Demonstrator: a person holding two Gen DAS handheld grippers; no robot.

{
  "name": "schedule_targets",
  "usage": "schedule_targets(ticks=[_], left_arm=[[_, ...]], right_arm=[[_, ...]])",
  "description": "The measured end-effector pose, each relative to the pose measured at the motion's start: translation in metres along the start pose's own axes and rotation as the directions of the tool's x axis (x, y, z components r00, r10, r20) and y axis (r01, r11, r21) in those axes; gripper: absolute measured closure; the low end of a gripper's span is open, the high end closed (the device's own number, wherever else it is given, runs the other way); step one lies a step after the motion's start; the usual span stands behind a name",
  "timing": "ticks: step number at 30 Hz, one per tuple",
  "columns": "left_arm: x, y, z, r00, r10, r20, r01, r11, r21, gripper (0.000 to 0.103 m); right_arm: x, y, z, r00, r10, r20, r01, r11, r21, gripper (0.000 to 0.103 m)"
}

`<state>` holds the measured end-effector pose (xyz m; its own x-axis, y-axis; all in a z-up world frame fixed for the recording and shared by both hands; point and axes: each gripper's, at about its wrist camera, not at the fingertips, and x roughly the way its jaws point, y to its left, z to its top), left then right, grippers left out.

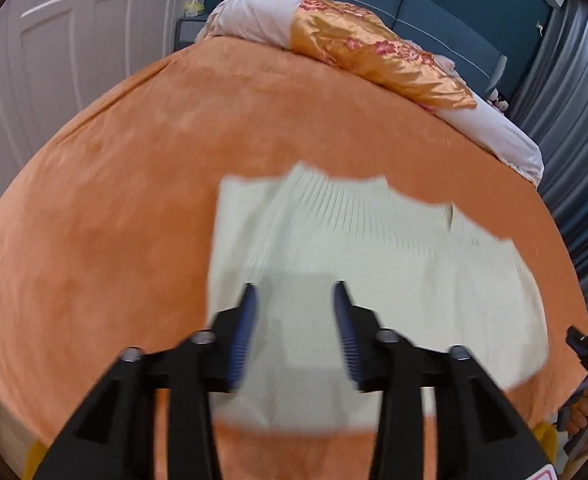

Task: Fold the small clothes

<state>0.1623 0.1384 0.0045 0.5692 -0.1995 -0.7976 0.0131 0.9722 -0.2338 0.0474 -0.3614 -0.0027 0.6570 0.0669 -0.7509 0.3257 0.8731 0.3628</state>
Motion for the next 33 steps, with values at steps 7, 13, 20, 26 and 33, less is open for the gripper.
schedule_targets(ticks=[7, 13, 20, 26, 33], left_arm=[[0.085, 0.002, 0.057, 0.992, 0.065, -0.112, -0.069, 0.997, -0.032, 0.041], [0.125, 0.016, 0.061, 0.985, 0.041, -0.17, -0.056, 0.995, -0.081, 0.07], [0.094, -0.014, 0.078, 0.998, 0.048, -0.026, -0.047, 0.998, 0.053, 0.095], [0.148, 0.0, 0.069, 0.979, 0.155, -0.133, -0.15, 0.987, 0.049, 0.092], [0.083, -0.023, 0.052, 0.97, 0.243, 0.002, -0.242, 0.966, 0.096, 0.088]], right_arm=[[0.069, 0.047, 0.054, 0.999, -0.045, 0.0, 0.045, 0.992, -0.116, 0.036], [0.132, 0.052, 0.054, 0.989, -0.081, -0.127, 0.058, 0.983, -0.174, 0.06], [0.073, 0.056, 0.076, 0.989, 0.143, 0.043, -0.135, 0.978, -0.157, 0.093], [0.153, 0.015, 0.05, 0.985, -0.037, -0.17, 0.017, 0.993, -0.116, 0.092], [0.057, 0.059, 0.026, 0.999, 0.013, 0.033, -0.009, 0.994, -0.107, 0.084]])
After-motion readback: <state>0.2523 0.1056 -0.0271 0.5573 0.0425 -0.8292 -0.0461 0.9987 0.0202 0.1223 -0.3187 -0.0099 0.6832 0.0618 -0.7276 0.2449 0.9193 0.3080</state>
